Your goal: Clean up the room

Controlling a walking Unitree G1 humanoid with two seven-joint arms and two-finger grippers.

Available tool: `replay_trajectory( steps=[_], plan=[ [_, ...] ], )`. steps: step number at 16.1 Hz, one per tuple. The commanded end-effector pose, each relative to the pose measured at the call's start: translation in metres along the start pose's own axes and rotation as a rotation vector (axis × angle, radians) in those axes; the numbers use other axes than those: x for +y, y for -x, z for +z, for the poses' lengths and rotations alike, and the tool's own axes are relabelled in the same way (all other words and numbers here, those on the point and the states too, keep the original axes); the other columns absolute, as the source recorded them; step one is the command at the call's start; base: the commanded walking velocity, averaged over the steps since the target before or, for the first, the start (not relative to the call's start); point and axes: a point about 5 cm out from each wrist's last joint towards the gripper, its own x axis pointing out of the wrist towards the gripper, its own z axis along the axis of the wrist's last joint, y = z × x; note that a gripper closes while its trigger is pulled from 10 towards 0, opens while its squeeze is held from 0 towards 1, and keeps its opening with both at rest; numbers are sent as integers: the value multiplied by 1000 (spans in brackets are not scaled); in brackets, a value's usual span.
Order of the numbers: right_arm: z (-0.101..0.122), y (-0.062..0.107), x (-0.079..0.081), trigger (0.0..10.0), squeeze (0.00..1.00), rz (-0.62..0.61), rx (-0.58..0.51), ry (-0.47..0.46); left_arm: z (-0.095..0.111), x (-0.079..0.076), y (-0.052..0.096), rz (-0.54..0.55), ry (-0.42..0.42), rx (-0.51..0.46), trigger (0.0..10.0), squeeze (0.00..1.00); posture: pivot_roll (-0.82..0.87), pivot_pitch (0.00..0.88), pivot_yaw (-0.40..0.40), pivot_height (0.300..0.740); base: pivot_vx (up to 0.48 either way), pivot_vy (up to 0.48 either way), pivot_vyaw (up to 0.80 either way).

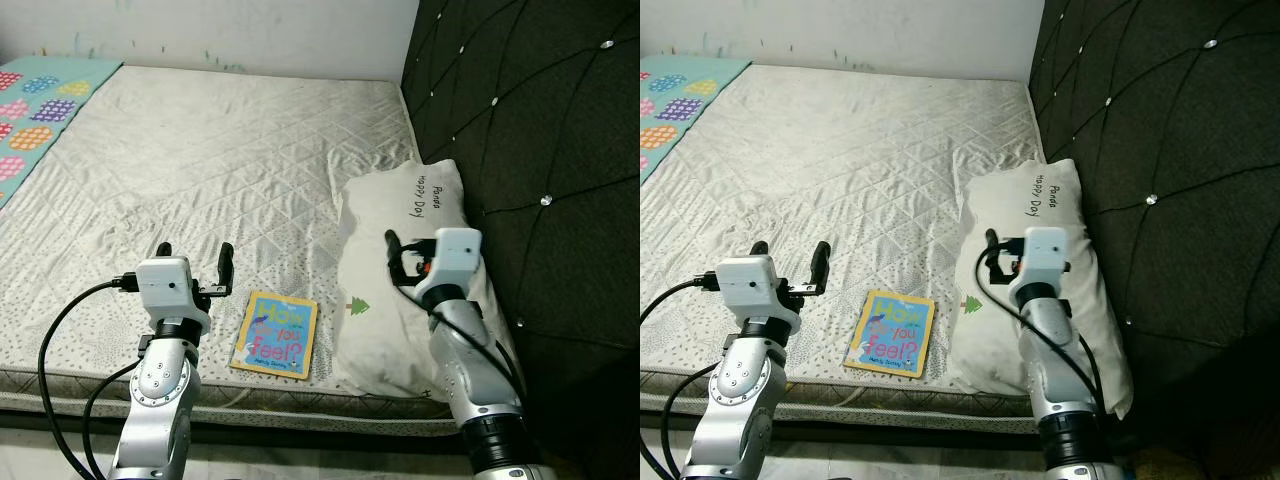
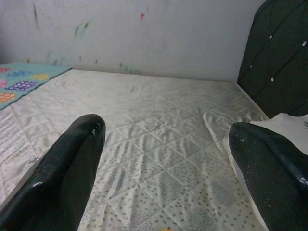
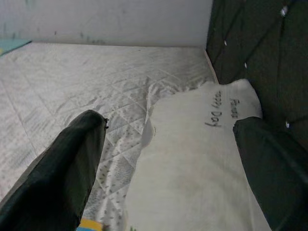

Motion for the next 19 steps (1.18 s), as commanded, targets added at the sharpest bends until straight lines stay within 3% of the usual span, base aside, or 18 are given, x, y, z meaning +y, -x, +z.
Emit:
replay_trajectory(
  steps=[1, 2, 3, 4, 5, 8, 10, 12, 14, 19],
  plan=[
    [0, 1, 2, 10000, 0, 20, -16, -4, 4, 1, 0, 2, 5, -7, 10000, 0, 93, 129, -32, 740, 0, 289, 0],
    [1, 0, 2, 10000, 0, 17, -18, -11, 4, 1, 0, 3, 8, -7, 10000, 0, 91, 129, -30, 740, 0, 341, 0],
    [5, -1, 1, 10000, 0, -3, -41, 71, 4, 1, -1, 4, 11, -7, 10000, 0, 88, 128, -29, 740, 0, 356, 0],
    [3, -1, 1, 10000, 0, 11, -21, 65, 4, 1, -2, 4, 12, -7, 10000, 0, 88, 127, -28, 740, 0, 364, 0],
    [2, 2, 8, 10000, 0, 126, -3, -112, 4, 1, -2, 3, 15, -7, 10000, 0, 87, 125, -28, 740, 0, 368, 0],
    [5, 4, 18, 10000, 0, 170, -34, -32, 5, 0, -4, 2, 17, -8, 10000, 0, 80, 127, -27, 740, 0, 370, 0],
    [2, 4, 16, 10000, 0, 119, -19, 32, 5, 0, -4, 2, 20, -7, 10000, 0, 79, 129, -27, 740, 0, 373, 0],
    [2, 7, 19, 10000, 0, 190, -36, 71, 5, 0, -4, 3, 21, -7, 10000, 0, 77, 129, -26, 740, 0, 373, 0],
    [0, 10, 24, 10000, 0, 243, -30, 44, 5, -1, -5, 5, 23, -8, 10000, 0, 75, 127, -28, 740, 0, 379, 0],
    [-8, 7, 19, 10000, 0, 205, 48, 5, 5, 1, -5, 14, 14, -1, 10000, 0, 83, 122, -30, 740, 0, 440, 0]
  ],
)
